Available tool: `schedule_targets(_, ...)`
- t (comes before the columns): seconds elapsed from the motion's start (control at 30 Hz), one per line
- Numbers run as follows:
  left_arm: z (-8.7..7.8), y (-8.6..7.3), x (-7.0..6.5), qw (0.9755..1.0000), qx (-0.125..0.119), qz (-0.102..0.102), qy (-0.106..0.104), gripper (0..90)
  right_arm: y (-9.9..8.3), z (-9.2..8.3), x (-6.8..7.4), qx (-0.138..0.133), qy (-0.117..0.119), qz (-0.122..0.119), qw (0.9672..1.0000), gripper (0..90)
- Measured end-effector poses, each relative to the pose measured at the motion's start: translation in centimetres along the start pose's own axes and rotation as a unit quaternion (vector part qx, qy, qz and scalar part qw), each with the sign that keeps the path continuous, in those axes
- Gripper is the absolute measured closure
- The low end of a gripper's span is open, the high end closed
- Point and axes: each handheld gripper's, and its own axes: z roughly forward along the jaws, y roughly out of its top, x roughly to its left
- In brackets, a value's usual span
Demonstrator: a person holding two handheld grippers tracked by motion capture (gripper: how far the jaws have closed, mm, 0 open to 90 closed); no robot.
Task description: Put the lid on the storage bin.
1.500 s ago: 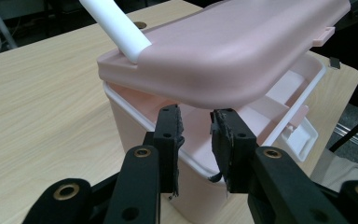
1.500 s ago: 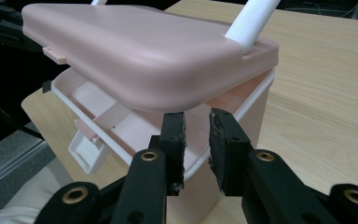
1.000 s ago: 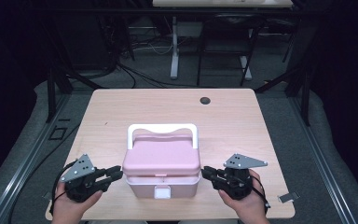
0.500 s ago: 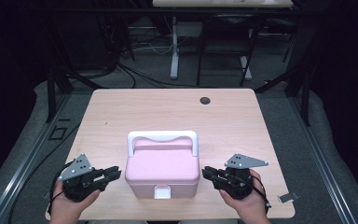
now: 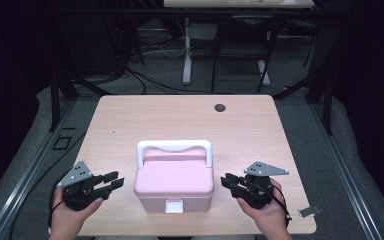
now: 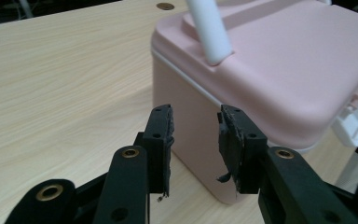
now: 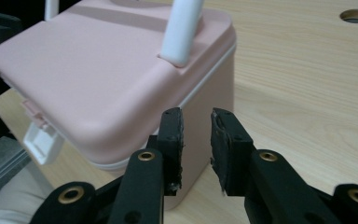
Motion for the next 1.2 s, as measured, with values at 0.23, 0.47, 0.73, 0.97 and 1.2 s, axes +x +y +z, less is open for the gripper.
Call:
schedule_targets(0.23, 0.1, -0.8, 1.6, 0.9996, 0.005, -0.019, 0.022, 61.5, -0.3, 0.3, -1.1, -0.003, -0.028, 0.008, 0.9996, 70.5)
schedule_targets(0.47, 0.5, -1.6, 2.9, 0.9986, 0.007, -0.040, 0.034, 58.0, -0.9, 0.7, -2.8, -0.005, -0.054, 0.025, 0.9982, 68.1)
schedule_targets(0.73, 1.2, -2.9, 4.3, 0.9973, 0.016, -0.055, 0.045, 57.0, -1.5, 1.3, -3.8, 0.000, -0.071, 0.030, 0.9970, 66.8)
schedule_targets(0.97, 1.6, -3.7, 5.1, 0.9962, 0.024, -0.064, 0.055, 55.9, -2.2, 2.0, -4.6, 0.003, -0.083, 0.033, 0.9960, 65.1)
schedule_targets(1.2, 2.5, -4.8, 5.7, 0.9953, 0.037, -0.065, 0.062, 54.2, -3.1, 3.2, -5.0, 0.008, -0.085, 0.026, 0.9960, 63.3)
